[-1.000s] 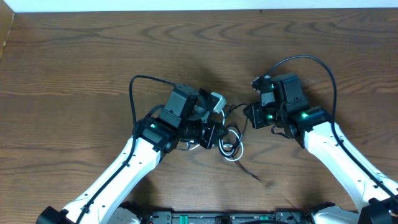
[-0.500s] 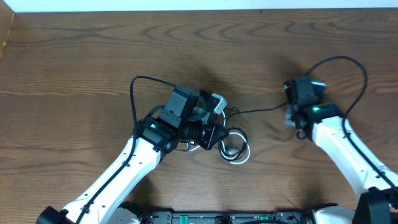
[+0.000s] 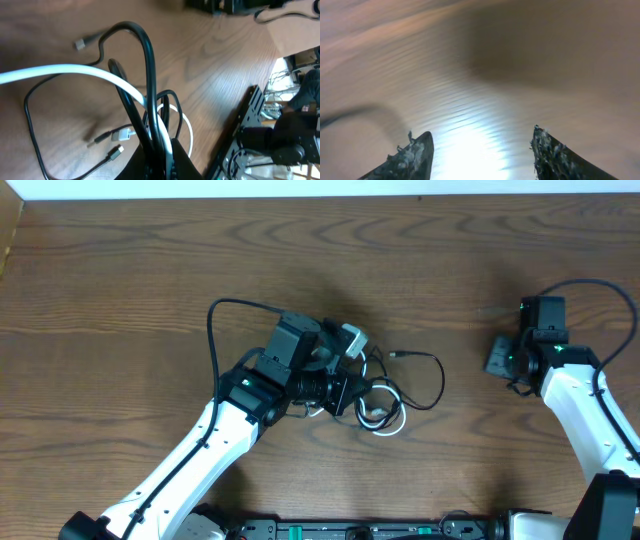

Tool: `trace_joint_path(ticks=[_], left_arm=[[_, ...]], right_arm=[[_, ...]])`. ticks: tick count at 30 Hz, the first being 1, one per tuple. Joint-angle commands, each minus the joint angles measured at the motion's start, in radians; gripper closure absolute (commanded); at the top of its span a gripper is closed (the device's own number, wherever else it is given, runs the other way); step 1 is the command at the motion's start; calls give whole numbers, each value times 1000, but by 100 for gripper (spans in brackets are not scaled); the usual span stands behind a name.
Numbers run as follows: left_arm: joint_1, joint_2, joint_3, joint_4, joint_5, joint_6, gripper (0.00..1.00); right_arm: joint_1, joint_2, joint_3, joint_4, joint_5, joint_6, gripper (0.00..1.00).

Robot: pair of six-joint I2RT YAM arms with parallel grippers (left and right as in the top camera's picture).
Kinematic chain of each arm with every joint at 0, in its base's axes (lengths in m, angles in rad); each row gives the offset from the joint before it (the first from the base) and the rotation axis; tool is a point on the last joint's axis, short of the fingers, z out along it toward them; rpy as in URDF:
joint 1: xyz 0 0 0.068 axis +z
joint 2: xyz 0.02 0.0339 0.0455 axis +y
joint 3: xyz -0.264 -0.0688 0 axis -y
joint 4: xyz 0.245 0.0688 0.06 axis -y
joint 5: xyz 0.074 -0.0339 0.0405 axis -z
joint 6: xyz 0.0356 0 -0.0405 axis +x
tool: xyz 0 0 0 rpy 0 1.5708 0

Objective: Untangle cables

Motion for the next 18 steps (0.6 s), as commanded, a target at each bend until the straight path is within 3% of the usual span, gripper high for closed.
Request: trace_joint_path(ticks=[1,6,10,18], left_arm=[[3,-1,0,16,-14,8,92],[3,-1,0,-15,-81,8,92],[3,-1,0,-9,-82,3,92],[3,-1,0,43,-90,-120,92]], right_arm=[[19,1,1,-2,-552,-282,39],[71,1,1,-20,-857,-414,37],[116,1,1,-40,-883,-414,35],[230,1,1,-43,-914,-420,22]])
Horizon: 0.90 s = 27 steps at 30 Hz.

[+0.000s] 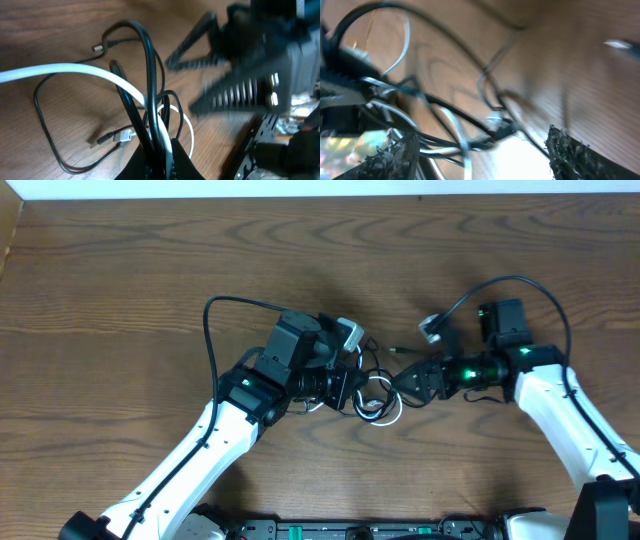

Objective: Untangle cables

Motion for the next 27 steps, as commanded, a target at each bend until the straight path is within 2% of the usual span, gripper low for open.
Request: trace_joint_path(ticks=[1,4,7,11,12,16,19,21,24,27], left_arm=[[3,-1,0,19,-6,-83,92],[3,-1,0,25,15,-119,92],[3,-1,0,35,78,-119,92],[4,-1,0,42,101,-118,92],[5,-1,0,48,101,-118,92],[6,-1,0,93,102,-118,92],[9,-1,0,118,101,-114,92],[14,-1,0,124,101,-113,91],[23,-1,0,114,97,-97,52],[23,-1,0,84,98,-96,27]], right_arm=[[45,0,1,8,-56,-39,22],[61,0,1,19,-26,-45,23],[67,0,1,24,38,-45,31],[67,0,1,23,101,-45,70],[67,0,1,22,101,-45,75],[68,0,1,15,100,-45,79],[68,0,1,13,100,-45,96],[67,0,1,12,101,-45,99],[67,0,1,12,100,-43,99],[67,0,1,17,101,-10,99]])
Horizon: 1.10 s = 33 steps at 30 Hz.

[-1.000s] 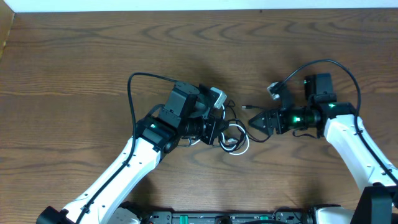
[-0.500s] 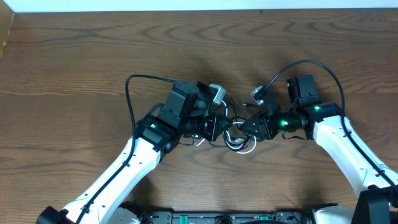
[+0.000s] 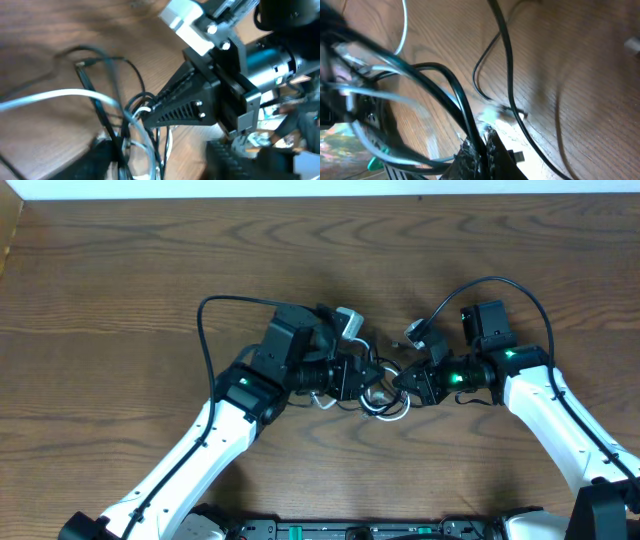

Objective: Untangle cables

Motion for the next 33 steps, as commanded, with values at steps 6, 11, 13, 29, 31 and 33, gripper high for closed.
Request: trace_joint_path(ticks=[6,11,13,29,31,33], left_arm=[[5,-1,0,-130,15,13,25],[5,-1,0,-238,-106,13,25],[5,-1,0,-276,-222,12,25],[5,-1,0,-232,-271,-68,55],[5,0,0,-228,-263,-97,55],[5,0,0,-226,-254,-134,55]], right_arm=[[4,0,1,30,-4,141,99],[4,0,1,66,-4,267,99],[4,0,1,75,-3,302,99],[4,0,1,108,-38,428,99],[4,0,1,120,-80,428,99],[4,0,1,136,-119,437,99]])
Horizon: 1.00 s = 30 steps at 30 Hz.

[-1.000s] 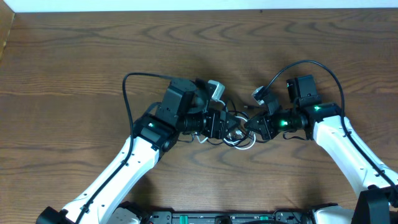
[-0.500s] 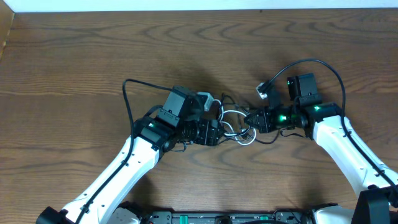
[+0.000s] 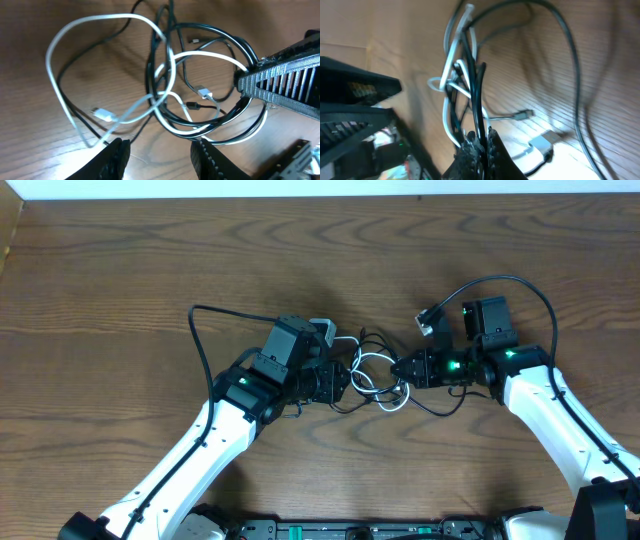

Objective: Untangle cables

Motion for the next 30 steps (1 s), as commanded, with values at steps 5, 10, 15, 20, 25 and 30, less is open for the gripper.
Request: trace_joint_path(ticks=[5,10,15,20,25,30], left_arm=[[3,0,0,5,67,-153,54],[2,0,0,4,77,-295,43],[2,0,0,5,76,-413,43],[2,0,0,5,75,-452,43],[2,2,-1,5,77,-497,44],[-10,40,-1,5,99,-541,47]], right_arm=[[4,0,1,39,-125,85,99],[4,0,1,63,-159,86,99],[4,0,1,98,-238,87,99],[4,0,1,102,-255,86,99],[4,0,1,122,-293,86,99],[4,0,1,135,-307,87,99]])
